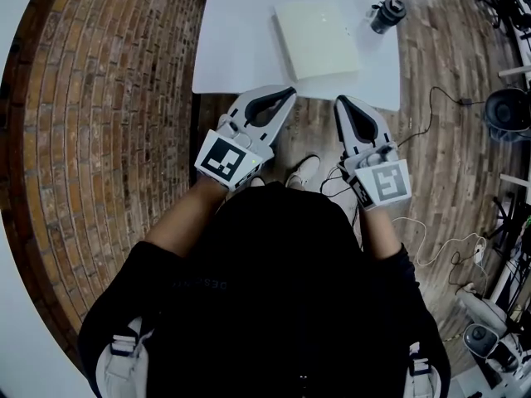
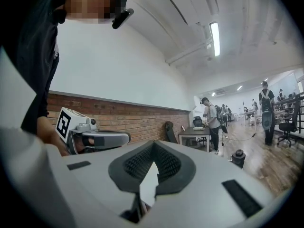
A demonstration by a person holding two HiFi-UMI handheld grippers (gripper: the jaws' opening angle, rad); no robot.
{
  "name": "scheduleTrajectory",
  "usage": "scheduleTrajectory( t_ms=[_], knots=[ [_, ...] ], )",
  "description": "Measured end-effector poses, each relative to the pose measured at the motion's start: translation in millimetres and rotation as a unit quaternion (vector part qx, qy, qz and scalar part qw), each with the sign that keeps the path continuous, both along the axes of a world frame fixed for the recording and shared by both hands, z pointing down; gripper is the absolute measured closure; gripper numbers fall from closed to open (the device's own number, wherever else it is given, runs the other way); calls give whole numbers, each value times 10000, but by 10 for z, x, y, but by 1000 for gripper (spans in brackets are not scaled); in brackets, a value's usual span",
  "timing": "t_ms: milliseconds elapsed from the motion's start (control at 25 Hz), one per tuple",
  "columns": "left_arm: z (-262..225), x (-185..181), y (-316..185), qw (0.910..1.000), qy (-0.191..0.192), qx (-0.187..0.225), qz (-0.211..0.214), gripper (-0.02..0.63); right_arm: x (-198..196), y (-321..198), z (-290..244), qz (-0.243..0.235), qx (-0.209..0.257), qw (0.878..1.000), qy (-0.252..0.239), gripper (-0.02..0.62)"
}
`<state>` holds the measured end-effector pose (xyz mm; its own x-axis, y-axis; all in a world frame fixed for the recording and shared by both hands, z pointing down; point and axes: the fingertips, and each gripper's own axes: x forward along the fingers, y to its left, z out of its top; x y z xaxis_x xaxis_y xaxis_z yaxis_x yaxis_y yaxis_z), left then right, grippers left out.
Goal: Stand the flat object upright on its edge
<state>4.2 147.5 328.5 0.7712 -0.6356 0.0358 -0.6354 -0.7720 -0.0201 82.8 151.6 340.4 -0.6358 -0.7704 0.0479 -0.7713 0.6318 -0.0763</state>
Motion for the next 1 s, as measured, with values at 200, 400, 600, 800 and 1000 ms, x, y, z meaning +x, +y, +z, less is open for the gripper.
scheduleTrajectory(
  t_ms=[200, 400, 600, 800, 1000],
  knots=[
    [21, 184, -135, 9999, -90, -29, -88, 585, 195, -151, -6, -89, 10, 10000, -13, 588],
    [19, 392, -214, 9997, -161, -15, -176, 585, 428, -243, 41, -148, -15, 9999, -41, 588],
    [-44, 514, -251, 9997, -108, 83, -218, 585, 551, -318, 67, -222, -13, 9997, -130, 588],
    [-2, 556, -272, 9993, -219, 12, -286, 584, 644, -347, 116, -201, -82, 9997, -136, 588],
    [43, 575, -346, 9992, -293, -53, -281, 585, 667, -415, 162, -186, -121, 9997, -143, 588]
  ],
)
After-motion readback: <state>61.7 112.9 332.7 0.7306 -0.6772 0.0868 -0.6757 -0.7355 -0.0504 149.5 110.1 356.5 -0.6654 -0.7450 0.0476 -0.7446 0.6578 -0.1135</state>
